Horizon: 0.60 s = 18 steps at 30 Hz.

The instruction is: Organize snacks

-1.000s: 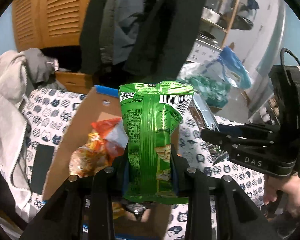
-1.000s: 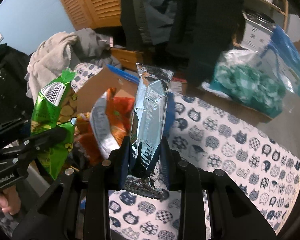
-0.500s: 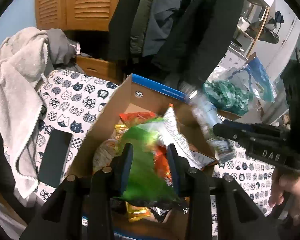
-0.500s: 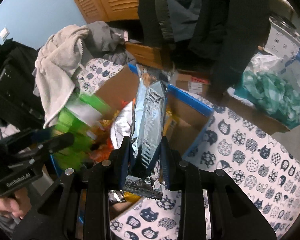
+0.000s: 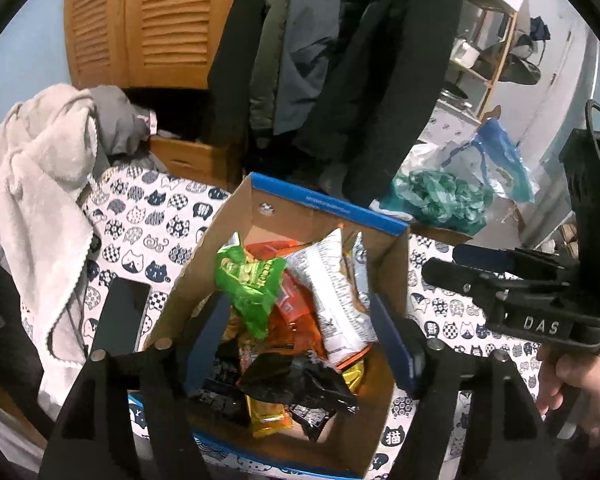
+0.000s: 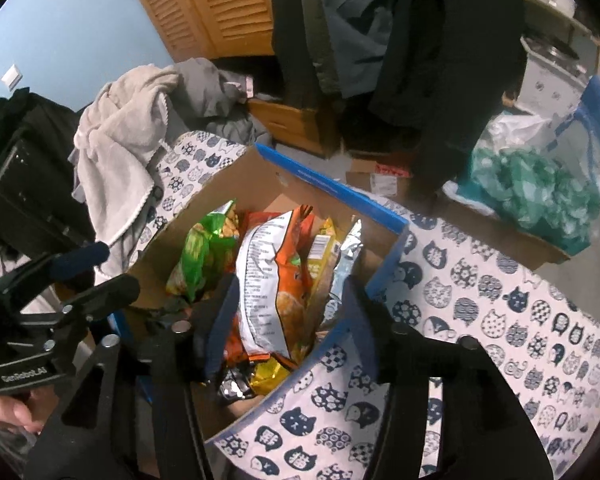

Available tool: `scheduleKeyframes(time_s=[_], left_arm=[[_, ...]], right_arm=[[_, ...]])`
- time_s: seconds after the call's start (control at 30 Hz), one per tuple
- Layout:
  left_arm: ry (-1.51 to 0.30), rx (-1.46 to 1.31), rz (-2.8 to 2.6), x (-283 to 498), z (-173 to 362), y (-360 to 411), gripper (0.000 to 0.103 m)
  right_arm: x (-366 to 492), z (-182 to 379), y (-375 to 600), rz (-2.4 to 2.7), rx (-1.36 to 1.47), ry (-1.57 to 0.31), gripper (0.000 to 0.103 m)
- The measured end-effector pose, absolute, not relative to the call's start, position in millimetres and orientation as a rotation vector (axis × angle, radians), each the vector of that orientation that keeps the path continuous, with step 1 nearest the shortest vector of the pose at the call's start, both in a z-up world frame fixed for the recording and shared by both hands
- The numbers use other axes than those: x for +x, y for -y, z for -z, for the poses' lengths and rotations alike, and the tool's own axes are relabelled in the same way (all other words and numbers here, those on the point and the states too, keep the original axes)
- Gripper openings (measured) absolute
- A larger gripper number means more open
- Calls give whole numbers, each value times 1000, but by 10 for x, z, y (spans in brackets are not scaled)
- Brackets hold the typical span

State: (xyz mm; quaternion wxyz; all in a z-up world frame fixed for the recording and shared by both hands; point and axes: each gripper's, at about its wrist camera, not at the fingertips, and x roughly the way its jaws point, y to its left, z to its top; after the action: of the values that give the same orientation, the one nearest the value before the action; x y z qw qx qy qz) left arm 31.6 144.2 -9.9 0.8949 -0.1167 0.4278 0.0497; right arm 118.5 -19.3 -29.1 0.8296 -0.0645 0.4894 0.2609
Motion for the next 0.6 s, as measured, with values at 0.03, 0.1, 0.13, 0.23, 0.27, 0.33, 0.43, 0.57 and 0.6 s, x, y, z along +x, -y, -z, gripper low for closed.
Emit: scheduleKeyframes(time_s=[0.03, 0.1, 0.13, 0.23, 0.27, 0.33, 0.43, 0.57, 0.6], left_arm=[[-879, -233, -103, 308, 75, -1425, 80], [-857, -200, -108, 283, 9, -1369, 82], [-847, -181, -113, 272, -22, -1335, 82], [-838, -166, -109, 263, -75, -1290, 82], [-838, -165, -106, 259, -91, -1278, 83], [-831, -160, -104, 247, -126, -1255, 87], [-818, -148, -105, 213, -161, -1226, 89], [-822, -143, -100, 203, -187, -1195, 90], [-825, -146, -98, 203, -187, -1192, 90]], right_arm=[[1146, 253, 204, -548, -142, -1029, 68], [1095, 206, 231, -542, -147, -1014, 73], [1068, 182, 249, -540, -147, -1008, 75], [997, 124, 310, -537, -134, -1002, 77], [976, 105, 331, -533, -130, -1001, 77], [940, 71, 378, -527, -123, -1000, 78], [880, 8, 459, -515, -111, -992, 78], [835, -51, 531, -509, -95, -985, 78], [821, -56, 550, -508, -91, -985, 78]])
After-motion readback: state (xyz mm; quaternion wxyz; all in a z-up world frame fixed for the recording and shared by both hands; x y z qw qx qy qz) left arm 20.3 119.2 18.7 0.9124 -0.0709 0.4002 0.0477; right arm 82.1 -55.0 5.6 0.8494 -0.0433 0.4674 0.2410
